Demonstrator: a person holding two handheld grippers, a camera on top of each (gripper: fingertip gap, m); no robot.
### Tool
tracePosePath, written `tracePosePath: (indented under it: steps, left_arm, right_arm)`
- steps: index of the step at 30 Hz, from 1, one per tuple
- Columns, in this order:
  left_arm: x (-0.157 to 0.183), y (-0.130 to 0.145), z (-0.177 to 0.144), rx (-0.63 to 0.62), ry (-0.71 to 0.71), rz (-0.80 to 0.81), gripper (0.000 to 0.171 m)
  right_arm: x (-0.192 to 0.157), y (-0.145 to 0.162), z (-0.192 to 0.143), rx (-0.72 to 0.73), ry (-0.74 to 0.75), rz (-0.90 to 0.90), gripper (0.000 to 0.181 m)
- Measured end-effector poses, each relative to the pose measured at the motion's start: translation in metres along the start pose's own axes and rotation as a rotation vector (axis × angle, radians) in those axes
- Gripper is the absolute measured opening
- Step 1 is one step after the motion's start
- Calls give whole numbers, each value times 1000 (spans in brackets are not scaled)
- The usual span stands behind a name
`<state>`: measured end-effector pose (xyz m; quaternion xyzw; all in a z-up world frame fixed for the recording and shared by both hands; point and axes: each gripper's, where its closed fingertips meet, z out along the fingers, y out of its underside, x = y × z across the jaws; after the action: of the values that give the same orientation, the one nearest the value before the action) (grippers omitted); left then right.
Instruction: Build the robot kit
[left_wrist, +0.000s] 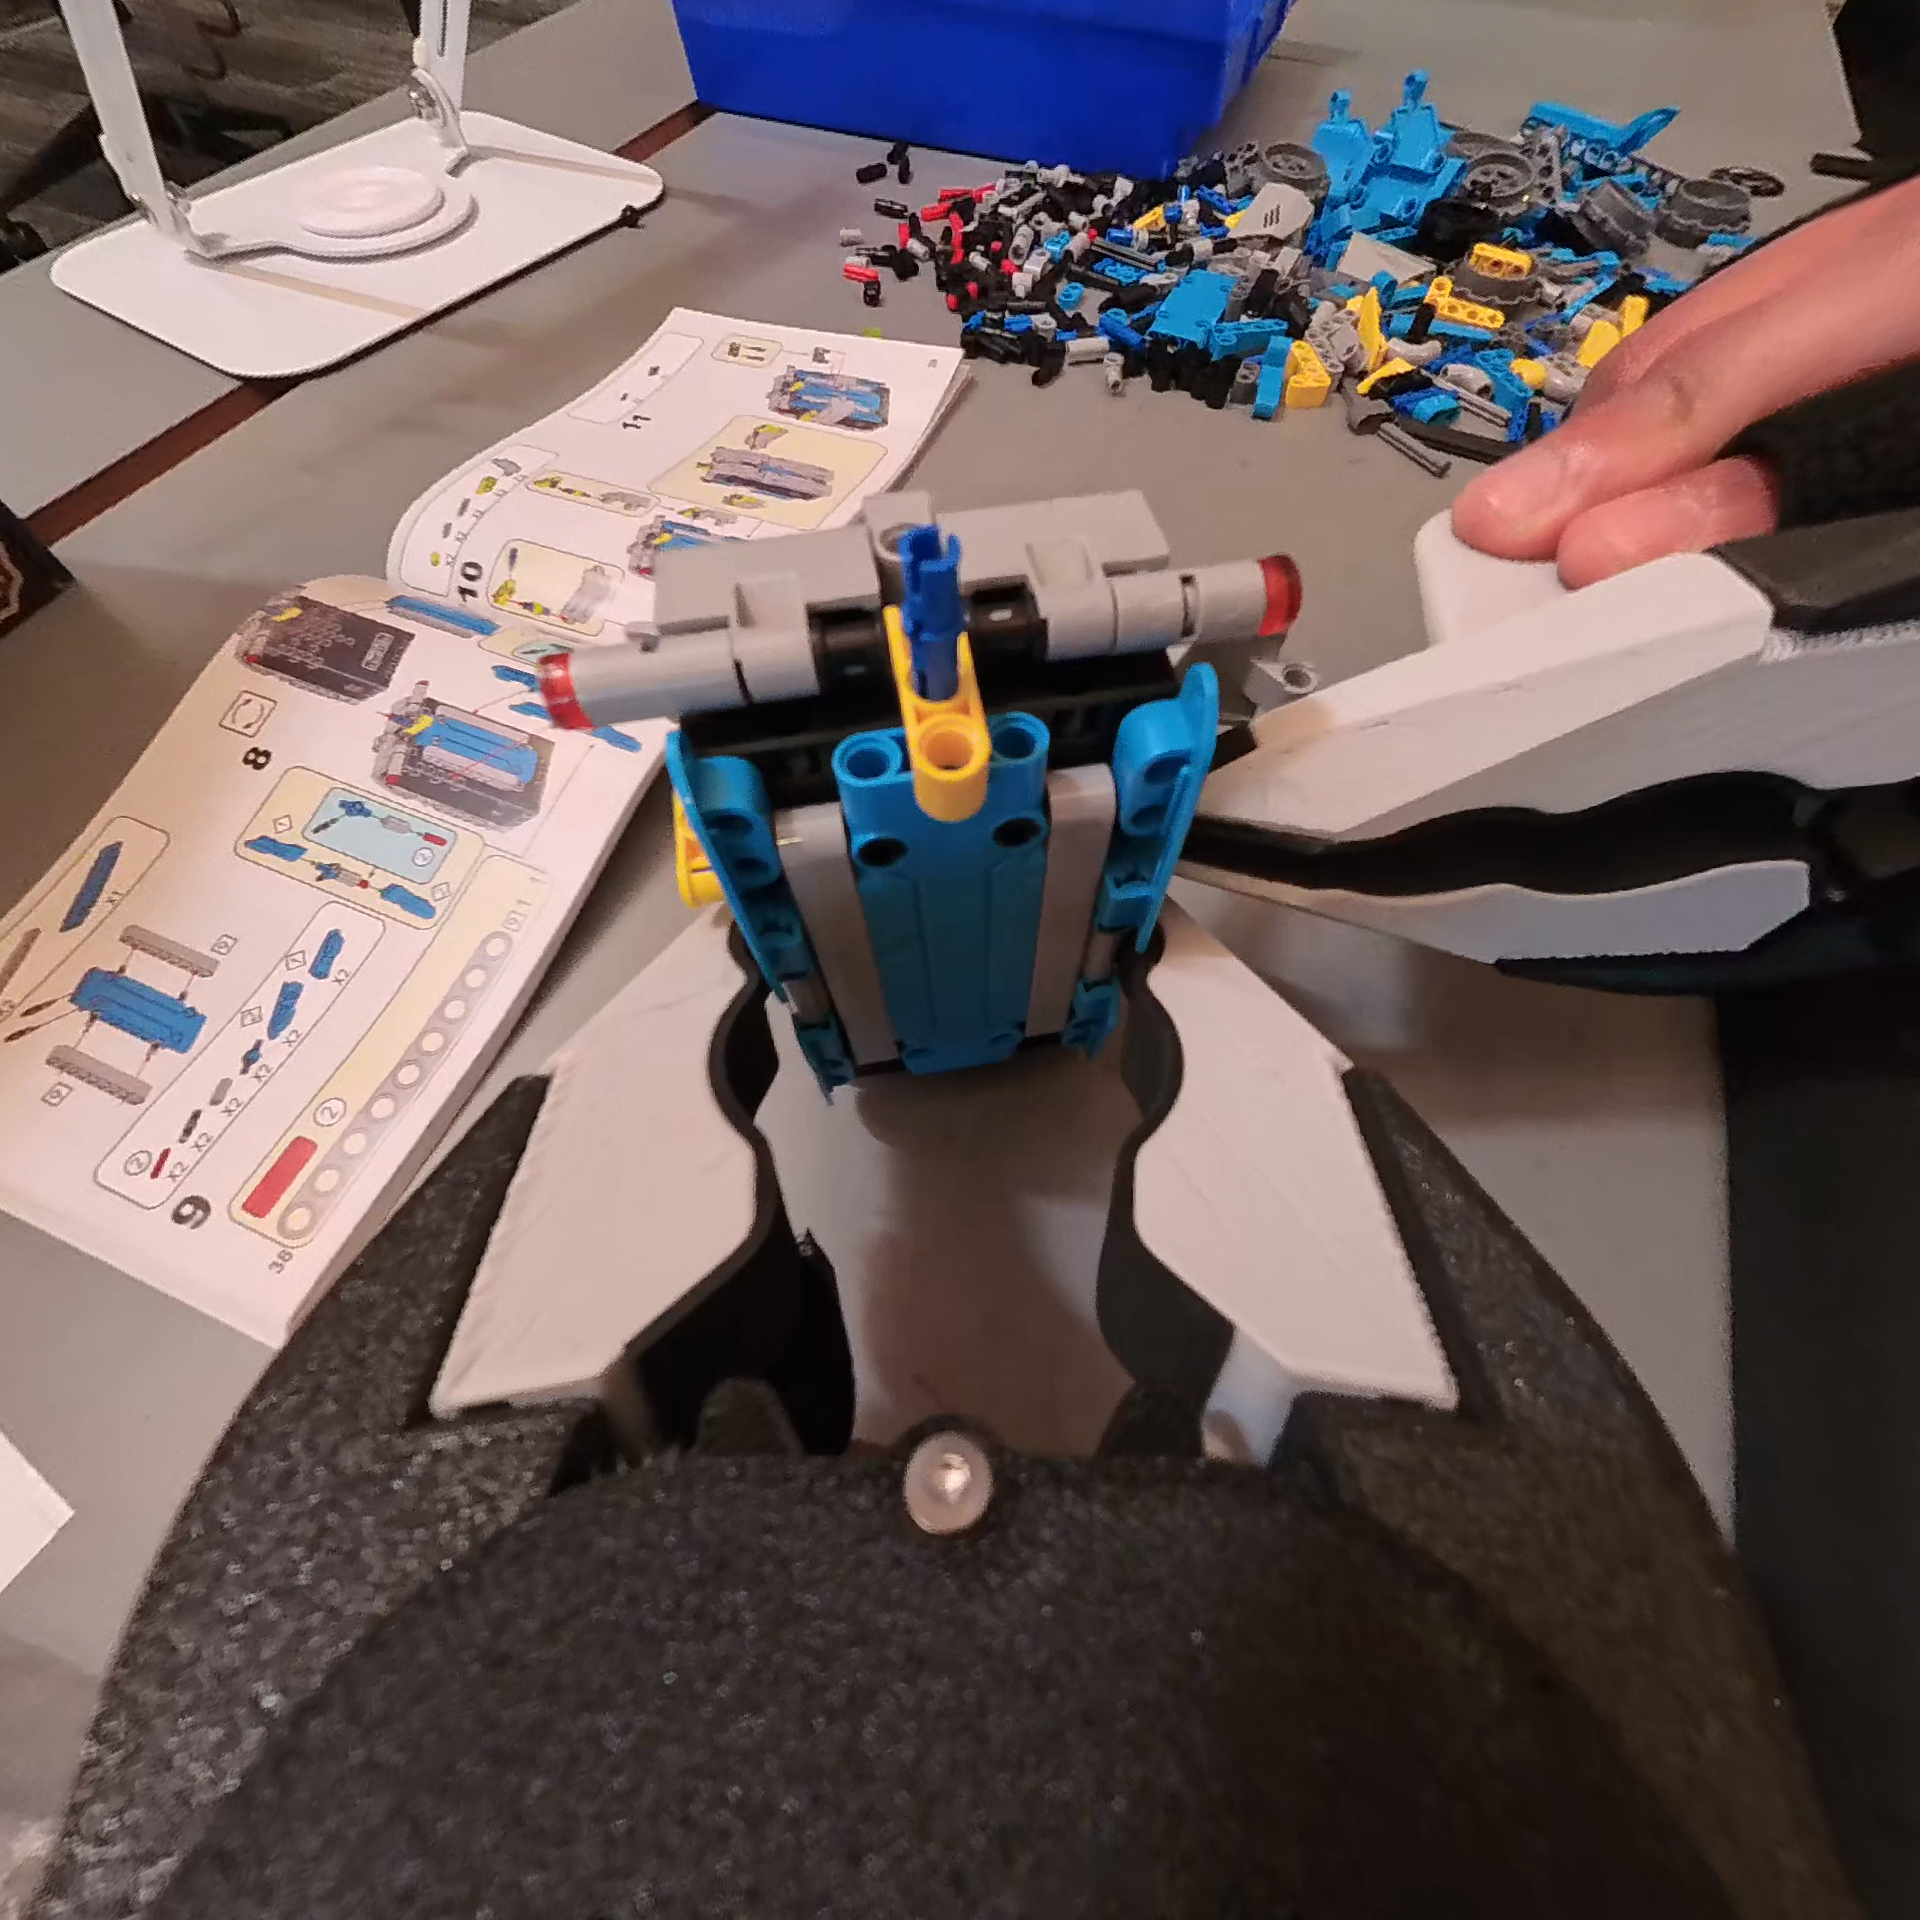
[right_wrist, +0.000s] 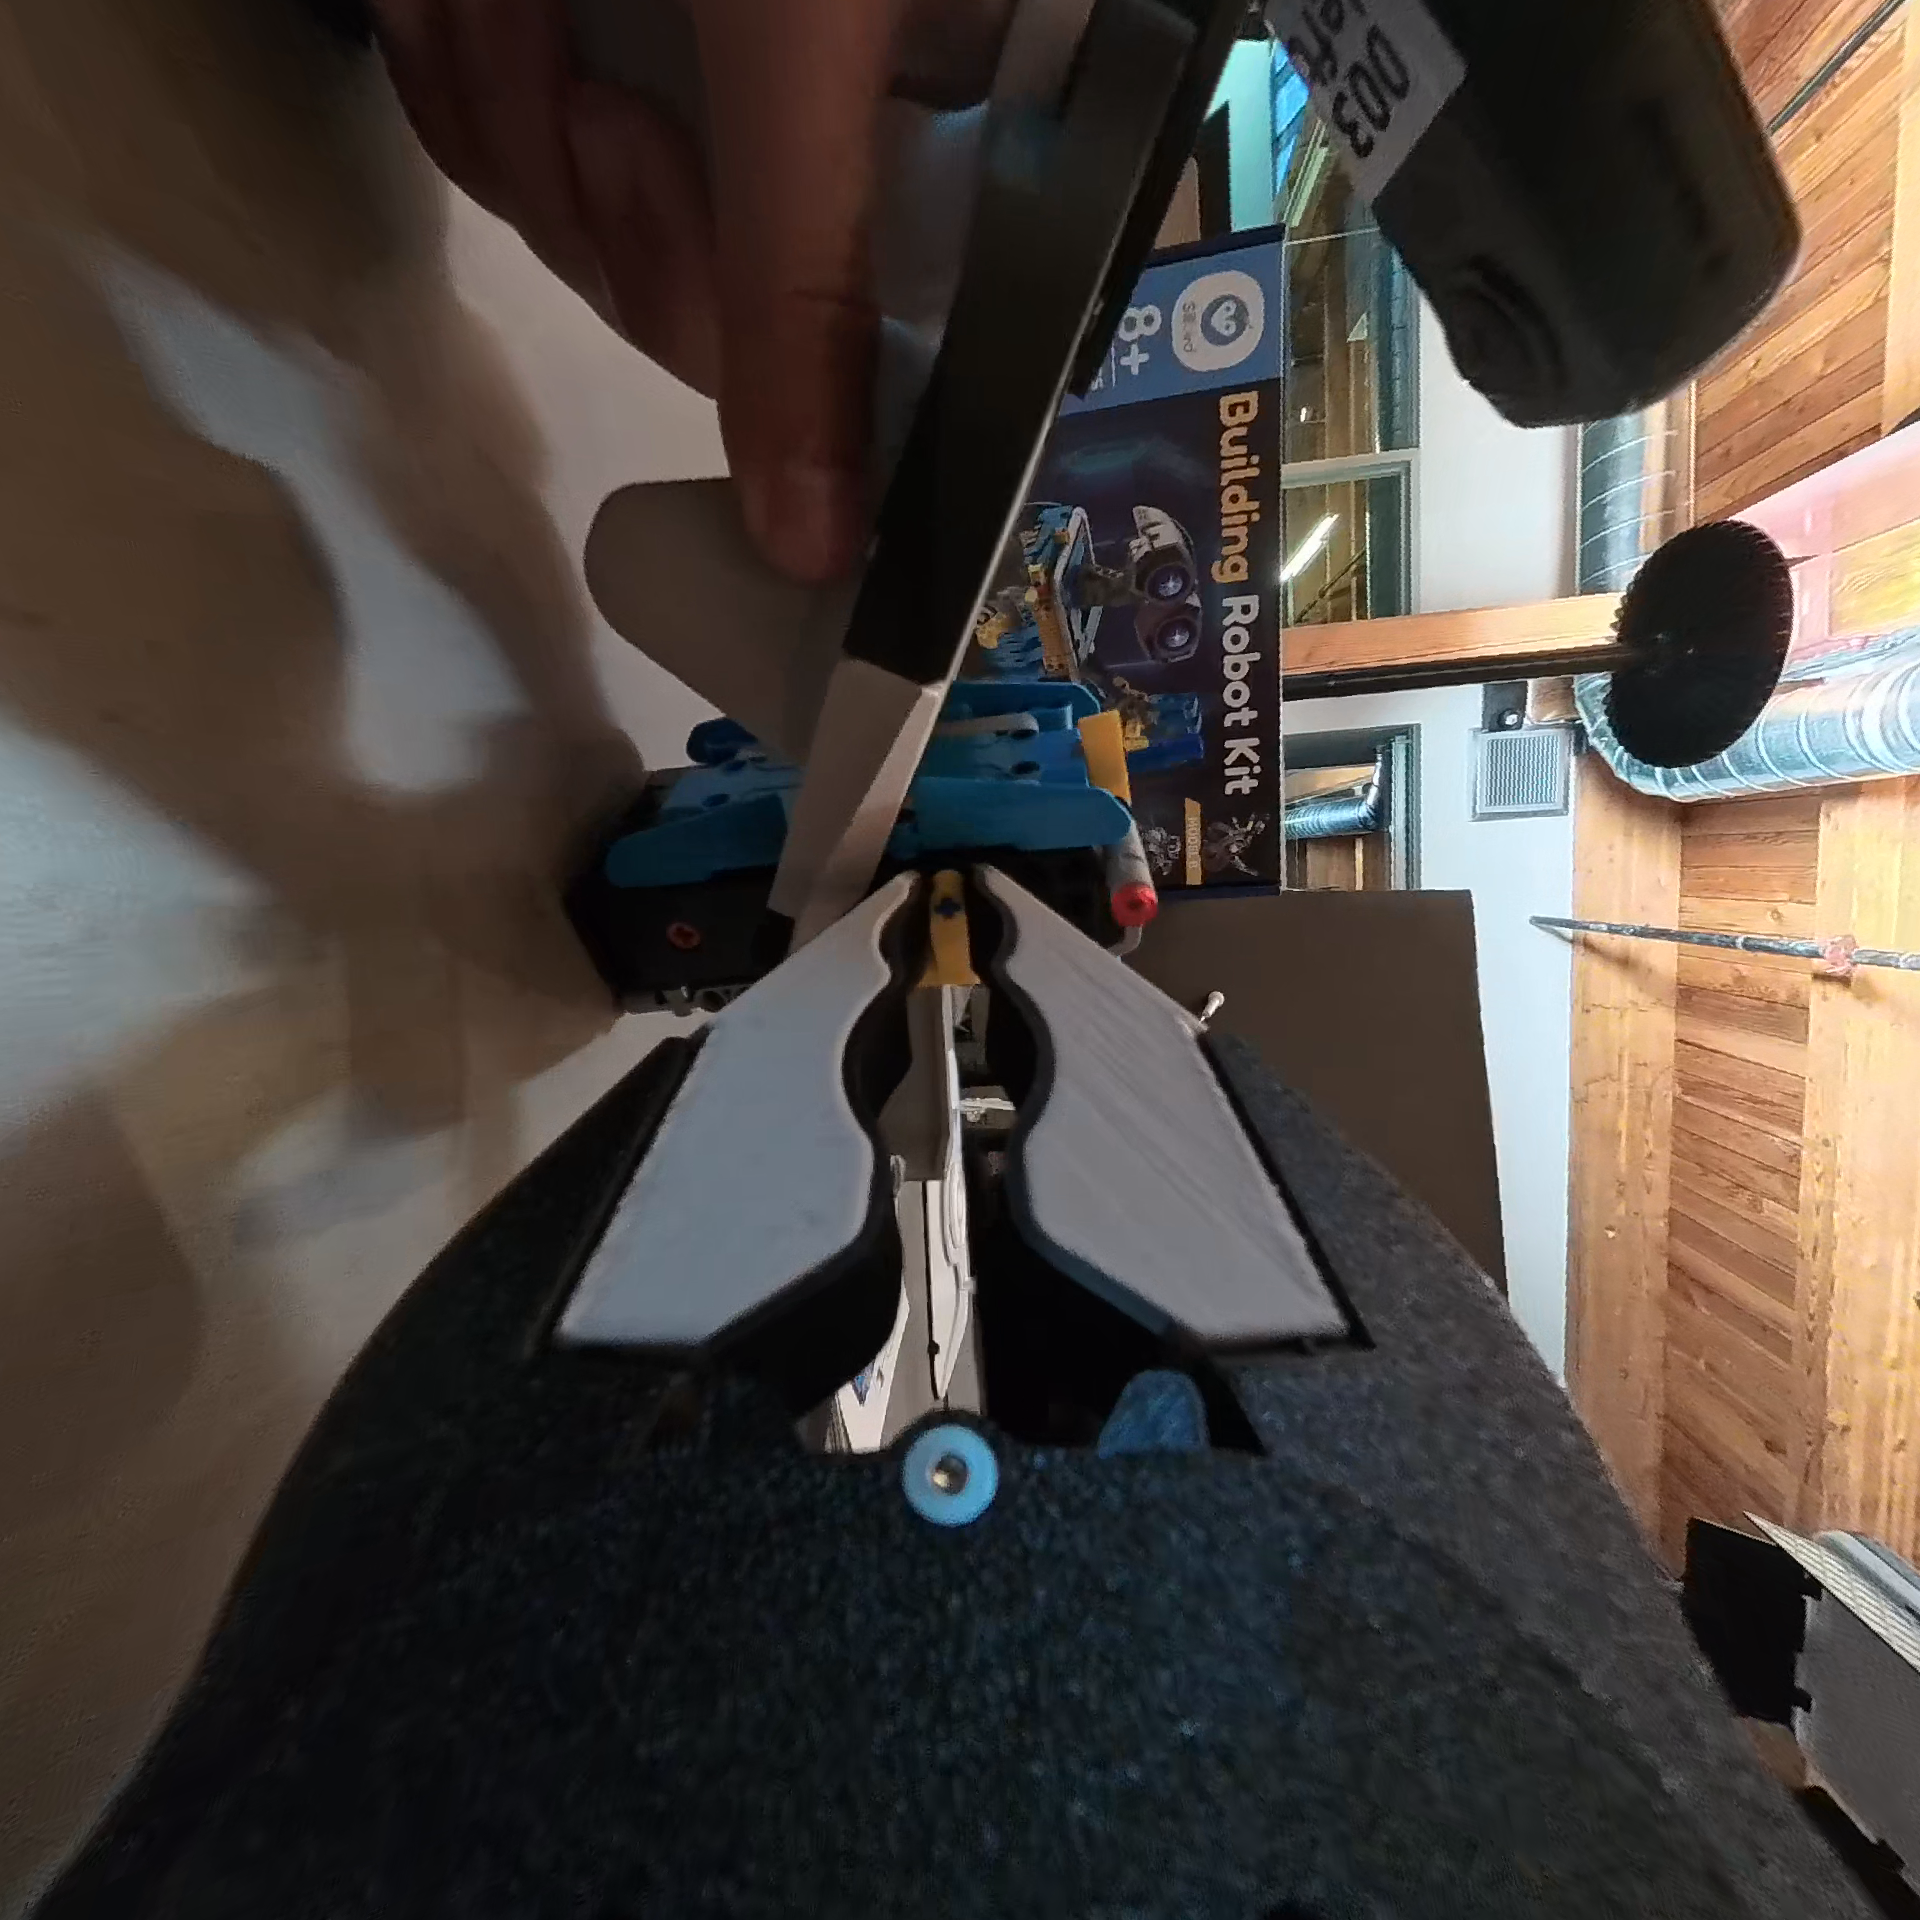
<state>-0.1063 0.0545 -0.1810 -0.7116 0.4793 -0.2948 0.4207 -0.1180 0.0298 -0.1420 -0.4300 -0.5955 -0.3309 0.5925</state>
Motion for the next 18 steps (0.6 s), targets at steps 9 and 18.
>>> tracePosePath:
  steps: [9,18]
  left_arm:
    - [1,2,0,-8,-2,31,66]
    - [1,2,-1,-7,-29,45,66]
  right_arm:
    - [1,-3,-19,48,-29,140,2]
    - [-3,-1,-11,32,-58,132,0]
